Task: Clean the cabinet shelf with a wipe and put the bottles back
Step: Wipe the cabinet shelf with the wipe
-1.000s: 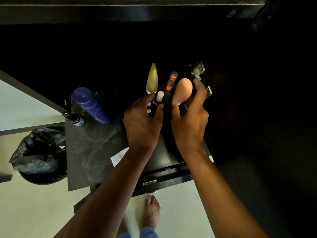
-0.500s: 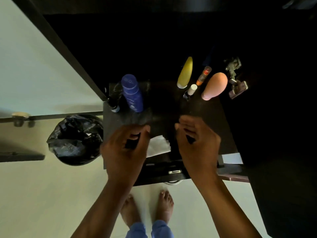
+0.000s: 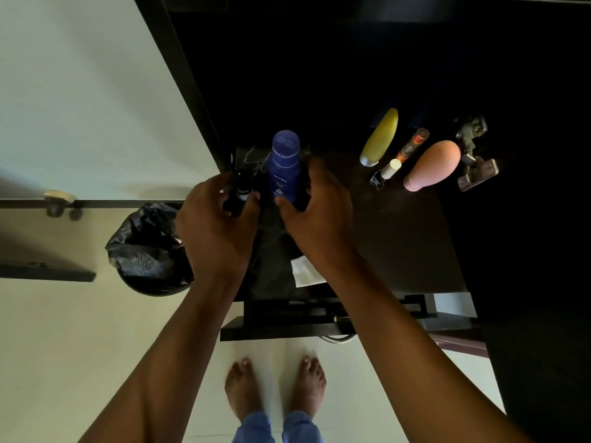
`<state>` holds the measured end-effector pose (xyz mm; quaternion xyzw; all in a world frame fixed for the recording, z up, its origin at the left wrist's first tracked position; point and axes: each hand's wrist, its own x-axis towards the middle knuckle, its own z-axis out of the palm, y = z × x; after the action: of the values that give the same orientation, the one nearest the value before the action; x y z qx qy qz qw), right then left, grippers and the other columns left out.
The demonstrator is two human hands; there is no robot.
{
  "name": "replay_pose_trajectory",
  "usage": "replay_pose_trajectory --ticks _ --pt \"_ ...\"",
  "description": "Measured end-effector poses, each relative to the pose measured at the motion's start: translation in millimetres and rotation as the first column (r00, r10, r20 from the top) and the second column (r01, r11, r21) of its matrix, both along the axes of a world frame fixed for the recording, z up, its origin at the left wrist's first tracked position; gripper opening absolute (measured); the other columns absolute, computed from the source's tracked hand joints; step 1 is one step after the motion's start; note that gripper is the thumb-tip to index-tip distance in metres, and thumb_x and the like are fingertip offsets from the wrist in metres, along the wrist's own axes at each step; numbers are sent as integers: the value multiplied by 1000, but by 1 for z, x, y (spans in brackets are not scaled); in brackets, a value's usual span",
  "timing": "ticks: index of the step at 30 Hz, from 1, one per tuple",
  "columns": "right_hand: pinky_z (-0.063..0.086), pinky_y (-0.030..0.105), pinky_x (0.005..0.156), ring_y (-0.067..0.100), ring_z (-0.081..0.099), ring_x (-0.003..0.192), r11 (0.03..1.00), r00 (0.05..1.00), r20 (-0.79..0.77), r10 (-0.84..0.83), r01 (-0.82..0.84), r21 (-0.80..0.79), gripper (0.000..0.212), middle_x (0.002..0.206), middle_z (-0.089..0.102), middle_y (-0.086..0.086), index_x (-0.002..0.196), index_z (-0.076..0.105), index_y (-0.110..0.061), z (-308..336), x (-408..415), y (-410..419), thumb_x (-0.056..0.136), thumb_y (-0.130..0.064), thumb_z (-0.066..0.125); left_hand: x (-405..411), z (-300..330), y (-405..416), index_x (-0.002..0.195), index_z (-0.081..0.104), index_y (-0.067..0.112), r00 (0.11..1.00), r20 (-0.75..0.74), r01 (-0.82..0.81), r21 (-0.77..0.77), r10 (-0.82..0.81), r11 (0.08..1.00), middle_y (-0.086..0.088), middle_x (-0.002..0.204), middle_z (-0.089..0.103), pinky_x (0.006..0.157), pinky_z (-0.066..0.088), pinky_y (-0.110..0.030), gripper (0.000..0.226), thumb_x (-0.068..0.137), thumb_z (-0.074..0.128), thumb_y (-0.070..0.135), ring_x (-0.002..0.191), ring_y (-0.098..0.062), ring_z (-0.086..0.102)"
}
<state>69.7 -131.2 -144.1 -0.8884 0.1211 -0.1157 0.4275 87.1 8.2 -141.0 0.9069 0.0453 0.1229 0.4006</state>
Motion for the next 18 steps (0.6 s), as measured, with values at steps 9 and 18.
replay_pose_trajectory --ticks 9,18 --pt "53 27 88 22 70 109 999 993 110 -40 43 -26 45 123 72 10 127 63 -5 -6 2 9 86 -14 81 4 -3 -2 113 78 17 1000 -5 9 1 -9 1000 2 102 79 78 40 -5 26 91 75 30 84 0 63" --pt "57 26 80 13 71 95 987 978 134 -160 159 21 35 111 75 5 116 64 -7 5 -21 -18 87 -17 81 -5 8 -30 108 79 21 996 6 91 -106 -91 990 8 93 76 79 60 -26 22 88 78 29 82 -8 71"
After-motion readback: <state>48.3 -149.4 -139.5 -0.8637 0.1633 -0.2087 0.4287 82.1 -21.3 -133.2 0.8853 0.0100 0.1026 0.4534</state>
